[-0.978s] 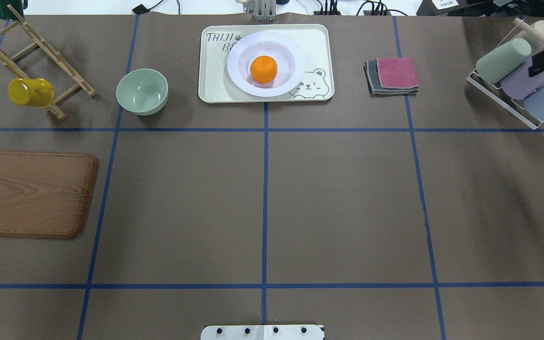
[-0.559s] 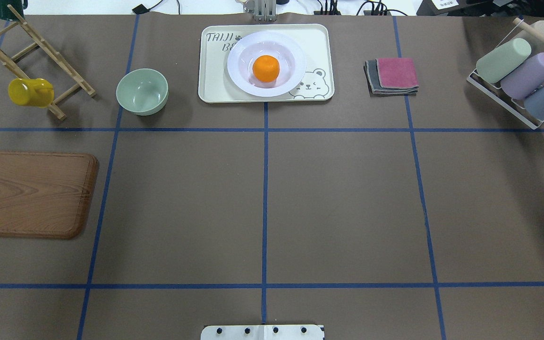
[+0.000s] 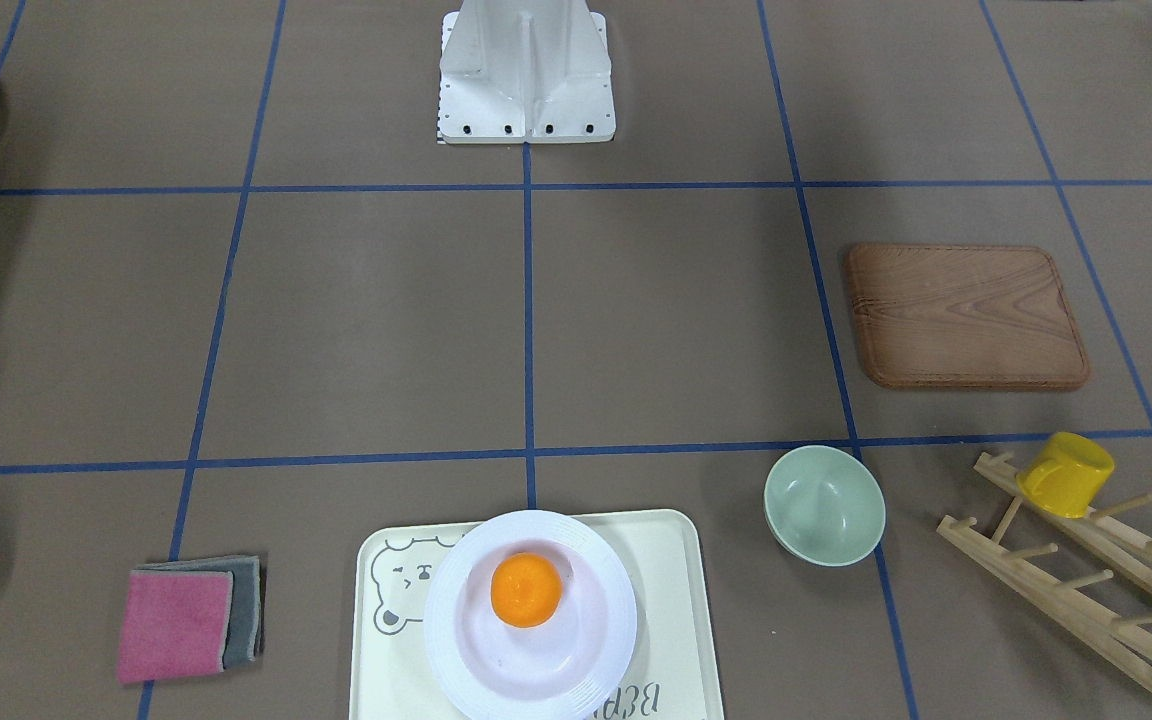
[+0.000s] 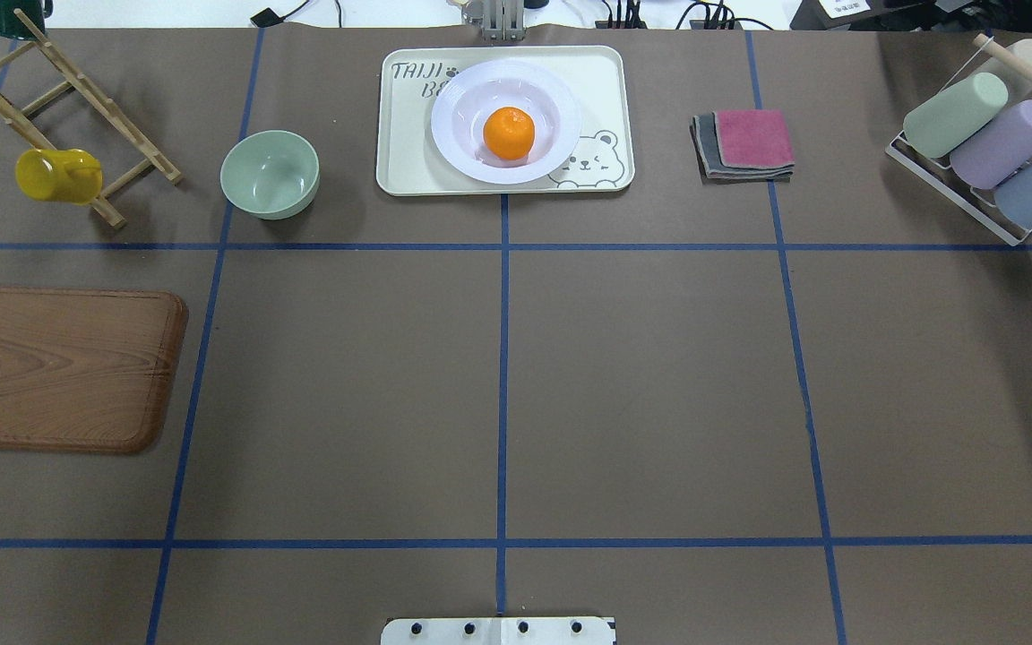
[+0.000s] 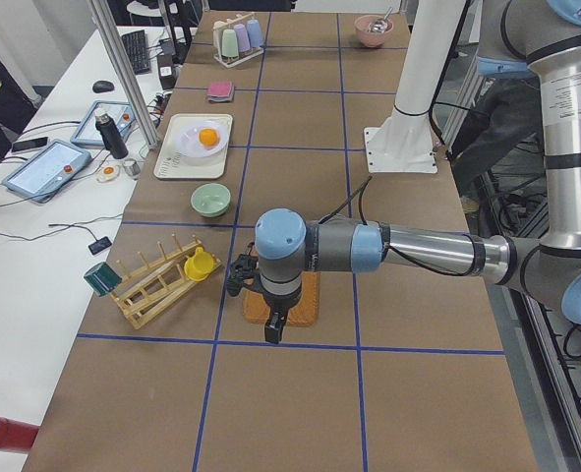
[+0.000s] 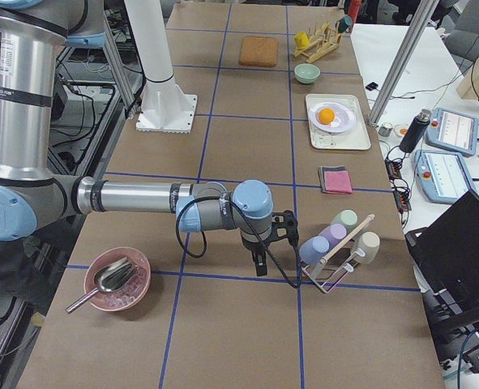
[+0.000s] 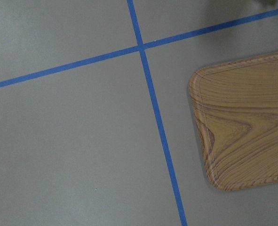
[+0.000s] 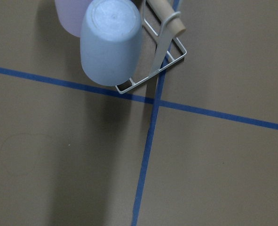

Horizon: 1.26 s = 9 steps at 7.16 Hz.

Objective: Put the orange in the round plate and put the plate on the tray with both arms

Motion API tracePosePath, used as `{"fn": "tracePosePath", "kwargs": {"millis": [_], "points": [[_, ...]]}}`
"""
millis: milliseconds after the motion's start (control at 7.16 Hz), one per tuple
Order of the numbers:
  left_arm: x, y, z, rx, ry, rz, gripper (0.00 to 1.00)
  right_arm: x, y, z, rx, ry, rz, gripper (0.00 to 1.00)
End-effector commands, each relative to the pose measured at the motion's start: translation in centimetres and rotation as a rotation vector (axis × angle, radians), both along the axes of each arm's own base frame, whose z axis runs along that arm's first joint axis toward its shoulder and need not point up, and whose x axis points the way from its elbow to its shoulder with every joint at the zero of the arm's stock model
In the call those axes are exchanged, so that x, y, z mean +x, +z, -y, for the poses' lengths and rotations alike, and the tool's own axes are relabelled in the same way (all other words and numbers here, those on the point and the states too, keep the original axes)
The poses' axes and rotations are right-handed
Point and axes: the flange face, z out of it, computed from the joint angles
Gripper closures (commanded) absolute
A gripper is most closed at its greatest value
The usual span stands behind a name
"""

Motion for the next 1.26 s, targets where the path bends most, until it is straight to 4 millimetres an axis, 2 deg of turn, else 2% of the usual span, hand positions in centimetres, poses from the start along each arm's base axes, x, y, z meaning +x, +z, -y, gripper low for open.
{"fn": "tracePosePath", "kwargs": {"millis": [0, 1118], "points": [[0.07, 0.49, -0.36, -0.012, 0.002, 0.0, 0.01, -0.01, -0.52, -0.23, -0.061, -0.005, 0.011, 0.0], [0.03, 0.47, -0.44, -0.012, 0.0, -0.002, 0.01, 0.34, -1.16, 0.16, -0.049, 0.003, -0.002, 0.0]]}}
